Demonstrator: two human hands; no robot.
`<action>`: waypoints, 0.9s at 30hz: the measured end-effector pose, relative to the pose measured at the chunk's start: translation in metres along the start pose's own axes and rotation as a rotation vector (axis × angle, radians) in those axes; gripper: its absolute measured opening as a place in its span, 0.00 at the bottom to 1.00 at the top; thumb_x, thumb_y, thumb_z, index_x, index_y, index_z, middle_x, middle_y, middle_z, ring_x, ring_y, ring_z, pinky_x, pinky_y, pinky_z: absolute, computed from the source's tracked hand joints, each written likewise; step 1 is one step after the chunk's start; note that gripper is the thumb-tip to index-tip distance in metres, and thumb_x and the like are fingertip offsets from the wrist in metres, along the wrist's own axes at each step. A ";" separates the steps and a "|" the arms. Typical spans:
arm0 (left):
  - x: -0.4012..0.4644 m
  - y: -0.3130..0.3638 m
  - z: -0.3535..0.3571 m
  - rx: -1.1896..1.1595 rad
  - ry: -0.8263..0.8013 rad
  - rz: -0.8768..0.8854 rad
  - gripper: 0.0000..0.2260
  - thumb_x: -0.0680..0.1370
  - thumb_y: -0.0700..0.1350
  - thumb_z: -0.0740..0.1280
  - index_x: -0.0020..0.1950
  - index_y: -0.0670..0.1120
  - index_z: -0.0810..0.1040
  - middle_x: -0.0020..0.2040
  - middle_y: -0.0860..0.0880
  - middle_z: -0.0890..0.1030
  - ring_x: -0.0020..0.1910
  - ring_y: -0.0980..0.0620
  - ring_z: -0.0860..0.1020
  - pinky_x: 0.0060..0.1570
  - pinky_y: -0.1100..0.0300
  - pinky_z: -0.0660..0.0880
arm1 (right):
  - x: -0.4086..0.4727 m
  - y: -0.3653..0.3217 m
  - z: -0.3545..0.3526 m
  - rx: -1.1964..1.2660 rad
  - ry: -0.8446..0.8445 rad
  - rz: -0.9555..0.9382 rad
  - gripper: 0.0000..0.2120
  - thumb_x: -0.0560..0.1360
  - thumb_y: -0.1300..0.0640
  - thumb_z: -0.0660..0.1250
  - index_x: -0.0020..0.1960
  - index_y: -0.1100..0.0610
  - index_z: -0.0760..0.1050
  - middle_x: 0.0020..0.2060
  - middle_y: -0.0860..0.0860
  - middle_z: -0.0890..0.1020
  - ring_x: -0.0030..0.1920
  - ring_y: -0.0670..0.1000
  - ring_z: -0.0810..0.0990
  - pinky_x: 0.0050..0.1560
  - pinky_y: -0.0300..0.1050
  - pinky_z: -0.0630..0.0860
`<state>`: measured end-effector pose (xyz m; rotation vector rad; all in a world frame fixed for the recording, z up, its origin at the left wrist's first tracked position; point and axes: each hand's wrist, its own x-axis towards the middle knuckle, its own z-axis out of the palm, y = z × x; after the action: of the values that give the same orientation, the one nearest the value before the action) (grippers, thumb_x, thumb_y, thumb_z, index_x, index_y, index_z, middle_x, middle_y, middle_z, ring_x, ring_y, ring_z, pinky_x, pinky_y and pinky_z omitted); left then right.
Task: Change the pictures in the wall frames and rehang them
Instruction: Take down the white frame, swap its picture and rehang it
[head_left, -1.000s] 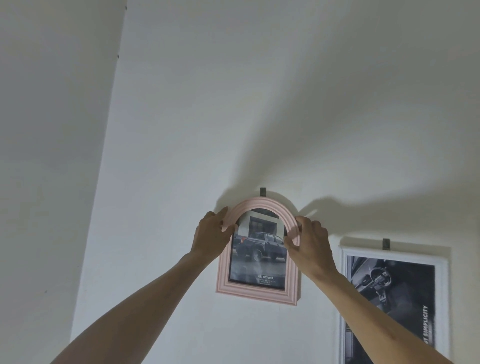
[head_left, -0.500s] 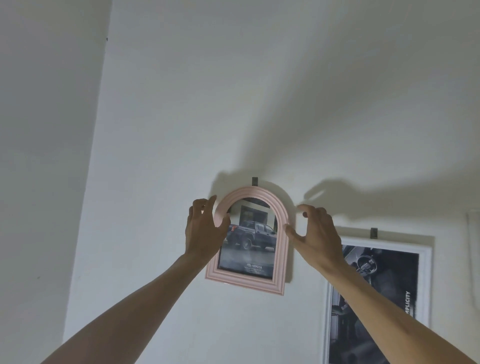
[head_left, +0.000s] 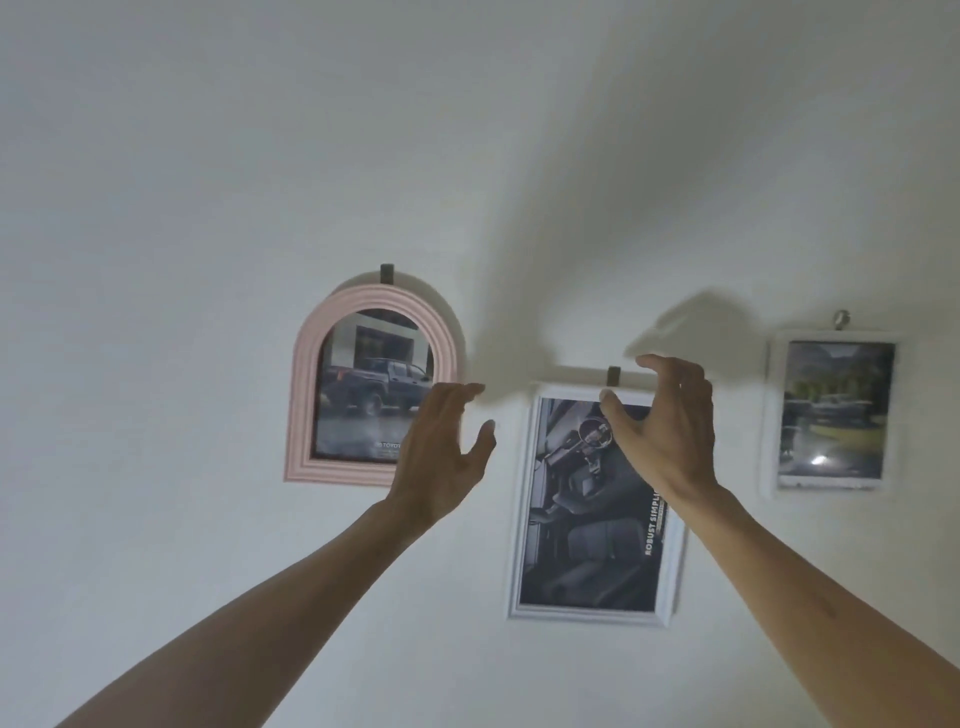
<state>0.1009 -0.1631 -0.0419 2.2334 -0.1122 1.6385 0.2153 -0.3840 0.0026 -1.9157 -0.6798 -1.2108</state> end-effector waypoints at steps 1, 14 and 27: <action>-0.005 0.004 0.010 -0.013 -0.033 -0.030 0.19 0.77 0.47 0.70 0.66 0.47 0.73 0.59 0.51 0.75 0.50 0.56 0.74 0.50 0.60 0.77 | -0.002 0.013 -0.004 -0.002 -0.001 0.027 0.27 0.72 0.47 0.72 0.67 0.55 0.71 0.64 0.55 0.73 0.65 0.58 0.70 0.63 0.55 0.71; -0.044 0.033 0.073 -0.243 -0.188 -0.579 0.12 0.75 0.48 0.72 0.57 0.52 0.76 0.46 0.61 0.81 0.45 0.64 0.80 0.46 0.70 0.74 | -0.051 0.109 -0.005 0.321 -0.237 0.332 0.26 0.75 0.52 0.72 0.68 0.51 0.66 0.57 0.49 0.78 0.54 0.52 0.79 0.53 0.43 0.72; -0.041 0.065 0.048 -0.241 -0.139 -0.680 0.08 0.76 0.45 0.72 0.49 0.58 0.77 0.43 0.53 0.83 0.41 0.56 0.82 0.45 0.61 0.77 | -0.054 0.109 -0.023 0.449 -0.276 0.275 0.19 0.78 0.59 0.69 0.67 0.55 0.70 0.52 0.49 0.81 0.47 0.50 0.79 0.41 0.23 0.69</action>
<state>0.1136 -0.2456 -0.0770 1.9002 0.3580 1.0429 0.2639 -0.4677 -0.0754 -1.7321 -0.7295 -0.5686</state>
